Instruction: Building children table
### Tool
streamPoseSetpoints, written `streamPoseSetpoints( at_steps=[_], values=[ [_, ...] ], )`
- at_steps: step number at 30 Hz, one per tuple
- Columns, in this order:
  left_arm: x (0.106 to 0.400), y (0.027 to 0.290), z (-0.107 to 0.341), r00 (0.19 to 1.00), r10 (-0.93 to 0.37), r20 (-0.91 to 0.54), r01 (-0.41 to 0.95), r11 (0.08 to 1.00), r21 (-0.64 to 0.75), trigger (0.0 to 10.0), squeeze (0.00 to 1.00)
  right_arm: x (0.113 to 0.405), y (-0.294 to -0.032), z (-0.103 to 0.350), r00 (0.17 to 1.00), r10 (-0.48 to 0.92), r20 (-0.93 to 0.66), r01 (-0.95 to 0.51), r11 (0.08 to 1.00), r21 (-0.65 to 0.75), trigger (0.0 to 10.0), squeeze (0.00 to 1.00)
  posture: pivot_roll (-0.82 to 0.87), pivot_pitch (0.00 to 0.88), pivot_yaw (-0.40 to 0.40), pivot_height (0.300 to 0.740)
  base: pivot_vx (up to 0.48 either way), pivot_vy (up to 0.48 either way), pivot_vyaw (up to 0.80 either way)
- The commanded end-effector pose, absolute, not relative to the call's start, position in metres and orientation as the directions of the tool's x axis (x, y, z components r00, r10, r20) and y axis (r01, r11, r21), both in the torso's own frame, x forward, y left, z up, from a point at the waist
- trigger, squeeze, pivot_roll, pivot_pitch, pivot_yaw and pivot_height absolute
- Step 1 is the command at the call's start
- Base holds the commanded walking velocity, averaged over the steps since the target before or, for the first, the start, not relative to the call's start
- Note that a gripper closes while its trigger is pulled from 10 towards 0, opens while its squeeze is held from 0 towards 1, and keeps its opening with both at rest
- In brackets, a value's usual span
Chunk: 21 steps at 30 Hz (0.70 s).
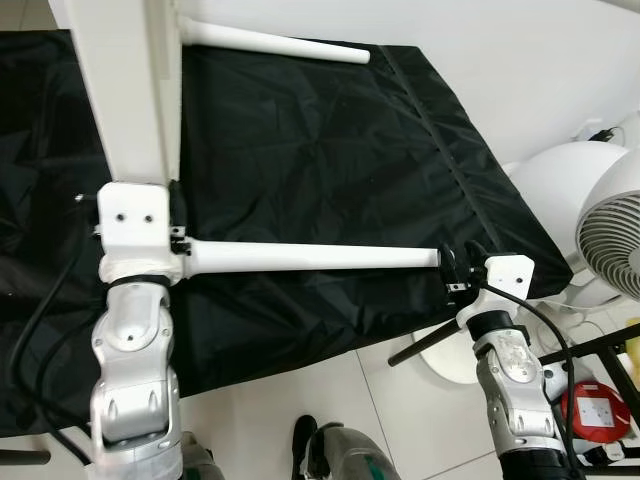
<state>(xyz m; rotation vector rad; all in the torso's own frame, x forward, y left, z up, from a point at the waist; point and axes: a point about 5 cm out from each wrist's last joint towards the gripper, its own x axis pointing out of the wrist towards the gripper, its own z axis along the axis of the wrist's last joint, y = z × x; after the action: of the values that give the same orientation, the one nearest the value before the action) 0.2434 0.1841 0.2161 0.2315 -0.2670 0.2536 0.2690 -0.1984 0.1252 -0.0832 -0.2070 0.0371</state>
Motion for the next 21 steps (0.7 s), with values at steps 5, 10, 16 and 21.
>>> streamPoseSetpoints(
  at_steps=[5,10,16,21],
  values=[
    [0.212,0.214,0.234,0.760,0.447,0.472,-0.565,0.813,0.139,0.0,0.00,0.269,-0.207,0.120,0.985,0.042,0.169,-0.027,0.995,-0.091,10.0,0.00,0.08,0.142,-0.171,0.740,0.000,0.000,0.00],
    [0.210,0.226,0.228,0.754,0.471,0.458,-0.595,0.786,0.171,0.0,0.00,0.270,-0.209,0.120,0.985,0.050,0.163,-0.033,0.994,-0.104,10.0,0.00,0.09,0.144,-0.179,0.740,0.000,0.000,0.00],
    [0.214,0.239,0.222,0.754,0.460,0.469,-0.603,0.767,0.218,0.0,0.00,0.271,-0.208,0.118,0.986,0.056,0.160,-0.040,0.994,-0.100,10.0,0.00,0.10,0.141,-0.181,0.740,0.000,0.000,0.00],
    [0.219,0.244,0.219,0.762,0.457,0.458,-0.595,0.774,0.218,6.7,0.00,0.272,-0.207,0.118,0.985,0.060,0.160,-0.045,0.994,-0.100,10.0,0.00,0.10,0.138,-0.180,0.740,0.000,0.000,0.00]
  ],
)
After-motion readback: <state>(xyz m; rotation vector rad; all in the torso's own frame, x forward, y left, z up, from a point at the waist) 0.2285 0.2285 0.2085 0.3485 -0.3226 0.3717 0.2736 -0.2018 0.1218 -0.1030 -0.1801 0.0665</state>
